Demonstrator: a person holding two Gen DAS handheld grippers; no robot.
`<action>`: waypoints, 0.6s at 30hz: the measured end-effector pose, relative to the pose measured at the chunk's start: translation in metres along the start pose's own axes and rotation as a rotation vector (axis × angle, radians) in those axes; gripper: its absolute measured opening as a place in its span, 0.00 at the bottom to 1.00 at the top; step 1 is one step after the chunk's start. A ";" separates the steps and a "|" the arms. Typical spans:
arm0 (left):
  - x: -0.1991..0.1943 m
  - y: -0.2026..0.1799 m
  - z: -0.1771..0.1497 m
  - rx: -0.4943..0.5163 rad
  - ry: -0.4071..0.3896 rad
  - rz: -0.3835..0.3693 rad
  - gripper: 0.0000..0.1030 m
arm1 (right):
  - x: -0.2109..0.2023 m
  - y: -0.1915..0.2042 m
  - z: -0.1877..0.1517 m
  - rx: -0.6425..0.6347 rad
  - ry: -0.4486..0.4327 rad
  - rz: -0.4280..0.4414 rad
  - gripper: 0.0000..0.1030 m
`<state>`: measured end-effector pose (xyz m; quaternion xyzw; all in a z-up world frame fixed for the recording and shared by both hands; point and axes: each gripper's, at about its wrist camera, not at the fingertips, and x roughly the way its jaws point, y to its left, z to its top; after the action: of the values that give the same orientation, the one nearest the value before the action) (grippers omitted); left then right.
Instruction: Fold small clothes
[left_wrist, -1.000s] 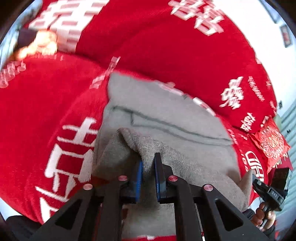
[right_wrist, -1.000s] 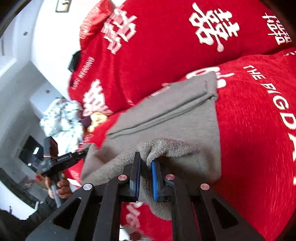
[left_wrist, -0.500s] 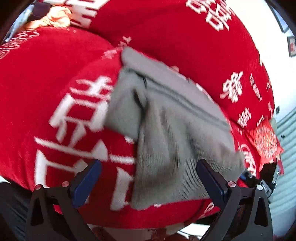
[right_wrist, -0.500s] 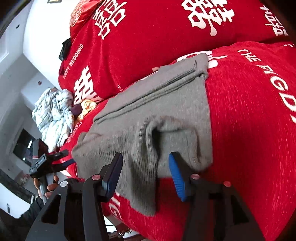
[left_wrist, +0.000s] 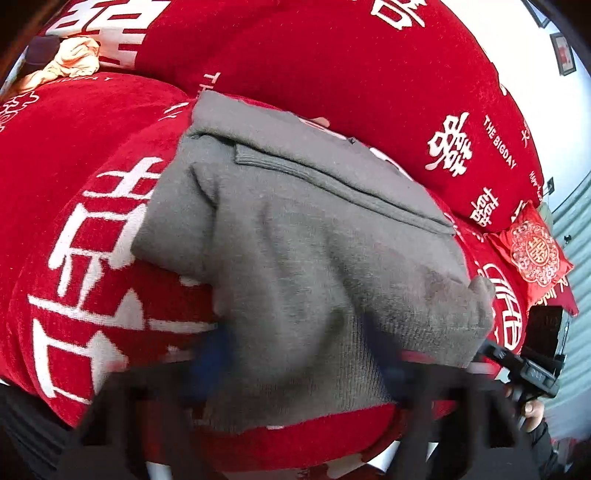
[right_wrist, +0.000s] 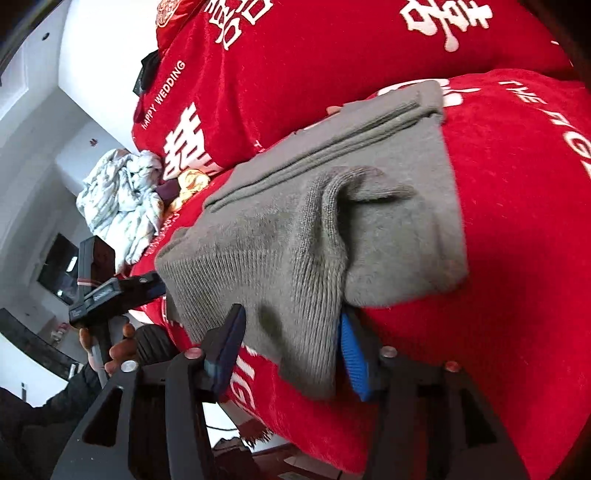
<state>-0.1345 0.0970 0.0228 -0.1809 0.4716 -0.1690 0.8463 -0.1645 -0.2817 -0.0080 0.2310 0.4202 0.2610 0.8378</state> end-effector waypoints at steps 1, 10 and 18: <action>0.001 0.002 0.000 -0.001 0.006 0.015 0.22 | 0.001 -0.003 0.001 0.011 0.011 0.005 0.14; -0.040 0.004 -0.002 -0.036 -0.050 -0.024 0.13 | -0.036 0.031 -0.002 -0.058 -0.058 0.128 0.13; -0.072 -0.031 0.045 0.041 -0.173 -0.050 0.13 | -0.066 0.051 0.046 -0.026 -0.204 0.200 0.13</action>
<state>-0.1350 0.1095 0.1127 -0.1891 0.3885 -0.1836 0.8830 -0.1732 -0.2929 0.0863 0.2862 0.3043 0.3238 0.8489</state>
